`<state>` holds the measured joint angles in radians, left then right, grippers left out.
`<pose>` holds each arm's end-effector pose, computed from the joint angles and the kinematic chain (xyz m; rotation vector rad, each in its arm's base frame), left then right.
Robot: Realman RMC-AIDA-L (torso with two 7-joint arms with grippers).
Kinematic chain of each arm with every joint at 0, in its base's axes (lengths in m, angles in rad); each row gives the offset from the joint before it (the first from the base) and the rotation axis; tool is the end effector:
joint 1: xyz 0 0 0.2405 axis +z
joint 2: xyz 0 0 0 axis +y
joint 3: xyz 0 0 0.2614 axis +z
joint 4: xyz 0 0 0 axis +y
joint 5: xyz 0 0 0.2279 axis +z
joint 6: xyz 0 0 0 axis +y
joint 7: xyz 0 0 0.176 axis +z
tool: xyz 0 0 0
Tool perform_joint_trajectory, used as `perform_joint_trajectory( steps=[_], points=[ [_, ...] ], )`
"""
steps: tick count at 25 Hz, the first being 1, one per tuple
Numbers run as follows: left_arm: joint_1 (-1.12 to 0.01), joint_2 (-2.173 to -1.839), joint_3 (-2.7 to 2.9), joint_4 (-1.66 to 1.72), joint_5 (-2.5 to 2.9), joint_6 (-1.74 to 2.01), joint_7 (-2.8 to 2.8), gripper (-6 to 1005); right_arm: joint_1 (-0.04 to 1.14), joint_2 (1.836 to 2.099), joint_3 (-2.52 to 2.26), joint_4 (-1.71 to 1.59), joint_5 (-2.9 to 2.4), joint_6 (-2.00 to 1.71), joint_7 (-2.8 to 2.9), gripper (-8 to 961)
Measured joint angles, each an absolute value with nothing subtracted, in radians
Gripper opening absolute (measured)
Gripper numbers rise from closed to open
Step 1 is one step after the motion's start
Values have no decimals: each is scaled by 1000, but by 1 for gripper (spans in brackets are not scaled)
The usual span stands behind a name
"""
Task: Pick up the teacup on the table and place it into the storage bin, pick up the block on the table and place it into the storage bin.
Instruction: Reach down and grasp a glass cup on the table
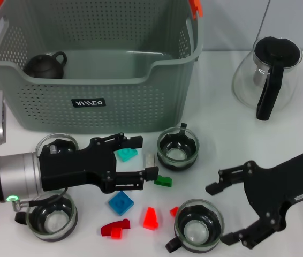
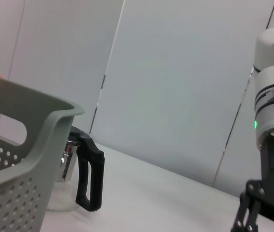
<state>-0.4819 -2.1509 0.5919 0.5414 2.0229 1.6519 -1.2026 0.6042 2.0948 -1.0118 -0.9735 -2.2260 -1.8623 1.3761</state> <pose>-0.2617 0.3126 -0.0676 -2.7414 -0.6092 -0.9175 0.2075 0.3209 -0.0400 2.9626 0.0392 -0.1776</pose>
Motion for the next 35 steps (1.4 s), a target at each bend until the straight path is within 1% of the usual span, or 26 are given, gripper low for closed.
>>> perform_joint_trajectory(
  steps=[6,15,25,35],
  points=[
    [-479,-2164,589,526,2007,1600,-1203,876,647,2098,-1130,-1005,-2297,-1848,1431,938],
    [-476,-2166,588,514,1984,1596,-1201,876,700,2100,-1336,-1010,-2322,-1770,1465,936],
    [-474,-2166,581,514,1971,1596,-1196,875,727,2109,-1549,-1011,-2323,-1672,1534,933],
    [-466,-2166,581,514,1971,1592,-1193,876,729,2111,-1703,-1028,-2325,-1567,1605,931]
  ],
)
